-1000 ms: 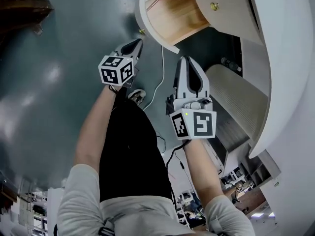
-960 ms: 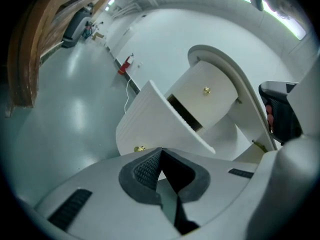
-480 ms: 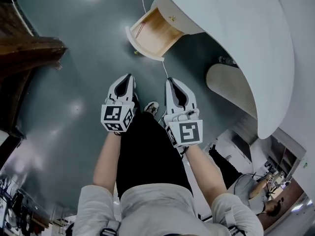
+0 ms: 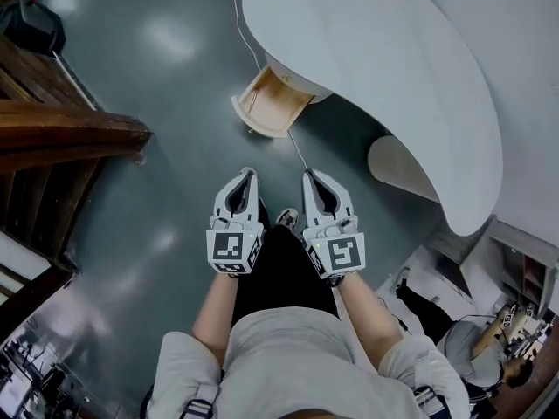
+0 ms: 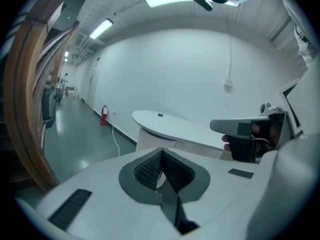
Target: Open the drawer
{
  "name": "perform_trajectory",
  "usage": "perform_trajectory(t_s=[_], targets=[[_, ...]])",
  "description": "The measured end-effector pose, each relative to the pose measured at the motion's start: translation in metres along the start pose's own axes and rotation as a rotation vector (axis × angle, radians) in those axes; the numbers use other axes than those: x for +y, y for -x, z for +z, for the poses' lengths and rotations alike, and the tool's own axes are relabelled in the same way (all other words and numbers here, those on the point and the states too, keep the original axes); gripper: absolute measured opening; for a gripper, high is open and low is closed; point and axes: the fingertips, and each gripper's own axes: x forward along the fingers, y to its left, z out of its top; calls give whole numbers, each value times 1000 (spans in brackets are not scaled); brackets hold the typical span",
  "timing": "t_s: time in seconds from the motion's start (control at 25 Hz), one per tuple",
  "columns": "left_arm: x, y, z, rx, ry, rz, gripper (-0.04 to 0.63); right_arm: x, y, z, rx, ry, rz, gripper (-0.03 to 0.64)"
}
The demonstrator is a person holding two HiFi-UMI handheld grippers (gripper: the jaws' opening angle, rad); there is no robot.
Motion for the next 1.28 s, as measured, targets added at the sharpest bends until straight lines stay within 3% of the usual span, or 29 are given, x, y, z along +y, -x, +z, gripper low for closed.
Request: perform_trajectory(t_s=[0.28,0.48,0.92,1.08,1.28], targets=[[-49,49,90,-103,-78,-5,5,5,49,83,-119,101,4,13],[-86,68,128,-160,-116,-37,5,7,84,121,-202,86,-41,14],[-156,76,144,-158,-194,-149,5,-5,130,131,-194,99,-102,13],[-163,80,151,-175,-194,-158,5,-11,138,138,-209,107,-117,12],[-169,82,151,-183,-247,-145,5,-14,149,139,-218,125,-127,12]])
